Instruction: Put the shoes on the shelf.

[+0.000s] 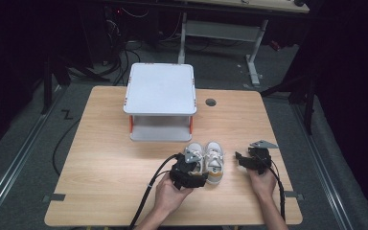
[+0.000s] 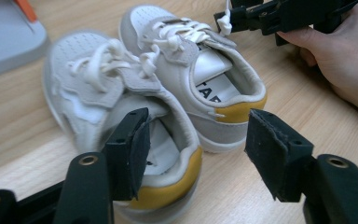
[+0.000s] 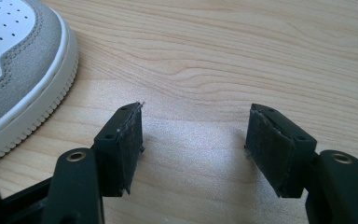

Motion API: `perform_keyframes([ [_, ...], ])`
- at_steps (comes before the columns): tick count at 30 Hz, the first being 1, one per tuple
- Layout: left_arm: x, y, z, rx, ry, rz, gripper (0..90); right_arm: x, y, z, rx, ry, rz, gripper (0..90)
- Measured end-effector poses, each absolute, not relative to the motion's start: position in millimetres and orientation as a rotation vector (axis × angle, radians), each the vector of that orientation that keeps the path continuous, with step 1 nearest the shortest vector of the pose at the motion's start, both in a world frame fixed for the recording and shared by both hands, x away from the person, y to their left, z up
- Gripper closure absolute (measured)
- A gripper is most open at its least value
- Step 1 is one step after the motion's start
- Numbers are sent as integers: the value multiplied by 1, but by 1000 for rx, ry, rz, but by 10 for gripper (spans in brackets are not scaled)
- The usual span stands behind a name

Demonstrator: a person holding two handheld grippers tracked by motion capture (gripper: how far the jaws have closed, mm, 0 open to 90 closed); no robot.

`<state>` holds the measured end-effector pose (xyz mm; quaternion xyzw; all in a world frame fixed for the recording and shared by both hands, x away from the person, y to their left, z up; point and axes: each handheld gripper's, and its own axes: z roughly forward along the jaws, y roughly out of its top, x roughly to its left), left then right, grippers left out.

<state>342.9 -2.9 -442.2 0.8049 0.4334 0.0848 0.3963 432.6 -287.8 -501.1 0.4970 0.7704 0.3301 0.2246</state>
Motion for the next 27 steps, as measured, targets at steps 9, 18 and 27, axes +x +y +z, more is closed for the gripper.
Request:
perform_keyframes([
  [9, 351, -12, -444, 2001, 1160, 238, 423, 433, -288, -501, 1369, 2128, 911, 358],
  [18, 357, -17, -445, 1973, 1204, 227, 414, 433, -288, -501, 1370, 2129, 910, 356],
  [27, 357, -20, -443, 1972, 1220, 224, 418, 433, -287, -501, 1370, 2128, 910, 354],
])
